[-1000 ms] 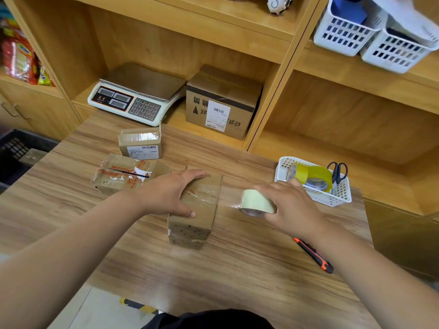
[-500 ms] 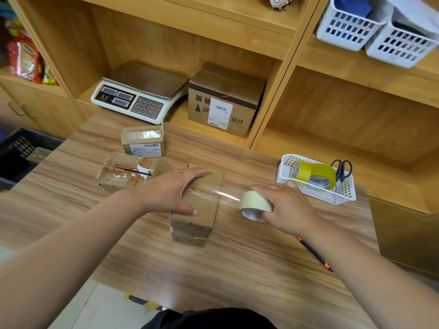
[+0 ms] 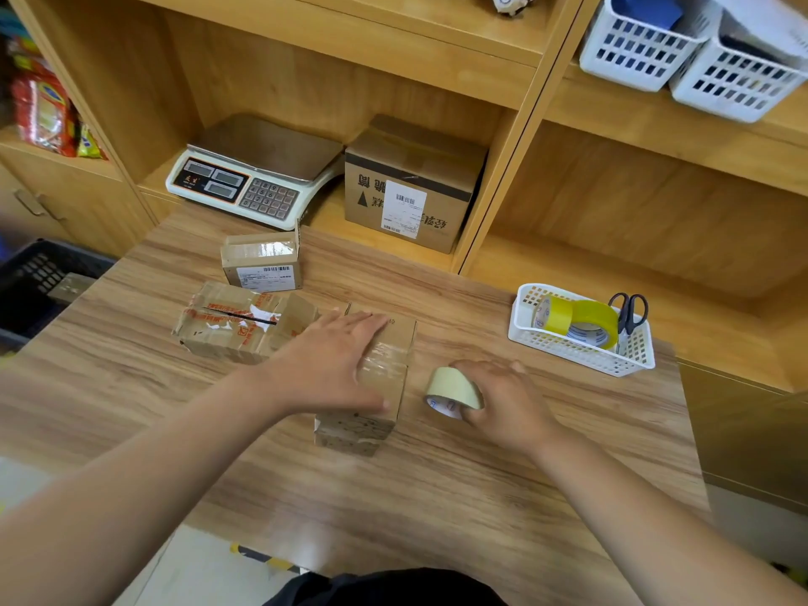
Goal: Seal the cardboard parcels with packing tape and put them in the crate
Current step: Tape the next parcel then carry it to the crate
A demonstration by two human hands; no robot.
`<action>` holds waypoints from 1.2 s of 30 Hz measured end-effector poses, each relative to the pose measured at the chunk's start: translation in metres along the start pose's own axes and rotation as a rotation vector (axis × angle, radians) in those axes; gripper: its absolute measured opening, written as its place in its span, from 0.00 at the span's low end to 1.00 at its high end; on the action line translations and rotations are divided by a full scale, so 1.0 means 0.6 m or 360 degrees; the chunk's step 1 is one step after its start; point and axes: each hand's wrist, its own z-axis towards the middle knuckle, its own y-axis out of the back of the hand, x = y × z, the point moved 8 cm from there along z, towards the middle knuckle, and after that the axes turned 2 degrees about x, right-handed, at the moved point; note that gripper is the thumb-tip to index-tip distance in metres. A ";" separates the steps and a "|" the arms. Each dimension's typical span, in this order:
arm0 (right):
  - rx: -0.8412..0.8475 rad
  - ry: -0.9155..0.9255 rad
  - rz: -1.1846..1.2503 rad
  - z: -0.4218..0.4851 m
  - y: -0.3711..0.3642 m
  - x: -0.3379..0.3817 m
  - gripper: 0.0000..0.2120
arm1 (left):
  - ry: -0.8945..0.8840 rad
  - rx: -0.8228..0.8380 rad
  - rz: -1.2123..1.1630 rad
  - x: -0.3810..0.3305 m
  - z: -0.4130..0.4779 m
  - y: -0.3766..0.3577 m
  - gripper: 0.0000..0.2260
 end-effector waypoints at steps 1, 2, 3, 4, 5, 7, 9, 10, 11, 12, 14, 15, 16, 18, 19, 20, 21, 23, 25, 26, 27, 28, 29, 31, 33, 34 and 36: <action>-0.0011 -0.0011 0.0025 -0.006 0.000 -0.002 0.20 | 0.0032 -0.0028 0.0123 -0.012 0.001 -0.006 0.51; -0.0034 -0.0025 0.0058 -0.013 0.001 -0.005 0.21 | 0.0048 -0.0051 0.0229 -0.023 0.003 -0.013 0.52; -0.0054 -0.0040 0.0094 -0.019 0.002 -0.006 0.23 | 0.0059 -0.0068 0.0290 -0.033 0.006 -0.020 0.53; -0.0062 -0.0058 0.0135 -0.025 0.003 -0.007 0.25 | 0.0070 -0.0078 0.0301 -0.039 0.009 -0.026 0.52; -0.0068 -0.0088 0.0191 -0.031 0.002 -0.009 0.25 | 0.0065 -0.0086 0.0291 -0.044 0.012 -0.029 0.52; -0.0118 -0.0159 0.0329 -0.045 0.002 -0.013 0.23 | -0.0015 -0.0105 0.0298 -0.057 0.017 -0.027 0.50; -0.0172 -0.0247 0.0437 -0.058 0.002 -0.015 0.21 | -0.0128 -0.0094 0.0344 -0.063 0.021 -0.023 0.49; -0.0158 -0.0309 0.0480 -0.065 -0.002 -0.015 0.21 | -0.0190 -0.0079 0.0372 -0.064 0.024 -0.021 0.49; -0.0112 -0.0373 0.0531 -0.071 -0.007 -0.013 0.21 | -0.0248 -0.0061 0.0404 -0.064 0.025 -0.017 0.48; -0.0056 -0.0425 0.0606 -0.076 -0.014 -0.010 0.21 | -0.0290 -0.0043 0.0427 -0.062 0.027 -0.014 0.48; 0.0013 -0.0464 0.0825 -0.083 -0.028 0.002 0.24 | -0.0299 -0.0020 0.0434 -0.054 0.029 -0.008 0.47; 0.0018 -0.0461 0.0944 -0.084 -0.036 0.010 0.25 | -0.0292 -0.0036 0.0420 -0.049 0.030 -0.006 0.46; 0.0011 -0.0458 0.1052 -0.083 -0.045 0.018 0.26 | -0.0295 -0.0094 0.0392 -0.045 0.030 -0.003 0.44; -0.0009 -0.0483 0.1225 -0.082 -0.063 0.033 0.24 | -0.0326 -0.0391 0.0327 -0.039 0.019 0.006 0.37; -0.0026 -0.0505 0.1289 -0.082 -0.068 0.042 0.23 | -0.0326 -0.0601 0.0259 -0.035 0.008 0.009 0.32; -0.0051 -0.0523 0.1348 -0.080 -0.069 0.050 0.23 | -0.0317 -0.0805 0.0140 -0.031 -0.006 0.007 0.26; -0.0073 -0.0533 0.1405 -0.079 -0.071 0.058 0.23 | -0.0293 -0.0977 -0.0005 -0.028 -0.022 -0.001 0.20; -0.0092 -0.0533 0.1486 -0.077 -0.074 0.071 0.23 | -0.0144 -0.1187 -0.0291 -0.022 -0.051 -0.021 0.12; -0.0088 -0.0543 0.1530 -0.074 -0.081 0.076 0.20 | 0.0025 -0.1292 -0.0491 -0.017 -0.064 -0.033 0.09; -0.0092 -0.0551 0.1547 -0.073 -0.084 0.077 0.20 | 0.0049 -0.1321 -0.0502 -0.022 -0.065 -0.034 0.09; -0.0105 -0.0558 0.1566 -0.072 -0.086 0.077 0.20 | 0.0038 -0.1338 -0.0477 -0.029 -0.064 -0.033 0.08; -0.0119 -0.0570 0.1586 -0.071 -0.087 0.076 0.21 | 0.0028 -0.1335 -0.0459 -0.036 -0.062 -0.033 0.09; -0.0132 -0.0583 0.1610 -0.071 -0.087 0.076 0.21 | 0.0054 -0.1309 -0.0470 -0.040 -0.060 -0.038 0.09; -0.0148 -0.0598 0.1658 -0.070 -0.085 0.076 0.20 | 0.0218 -0.1244 -0.0546 -0.040 -0.064 -0.050 0.08; -0.0123 -0.0609 0.1683 -0.069 -0.086 0.076 0.18 | 0.0447 -0.1112 -0.0742 -0.029 -0.069 -0.075 0.03; -0.0108 -0.0623 0.1671 -0.070 -0.087 0.075 0.18 | 0.0549 -0.1022 -0.0930 -0.026 -0.070 -0.091 0.03; -0.0086 -0.0637 0.1642 -0.073 -0.089 0.073 0.18 | 0.0776 -0.0940 -0.1397 -0.017 -0.072 -0.124 0.02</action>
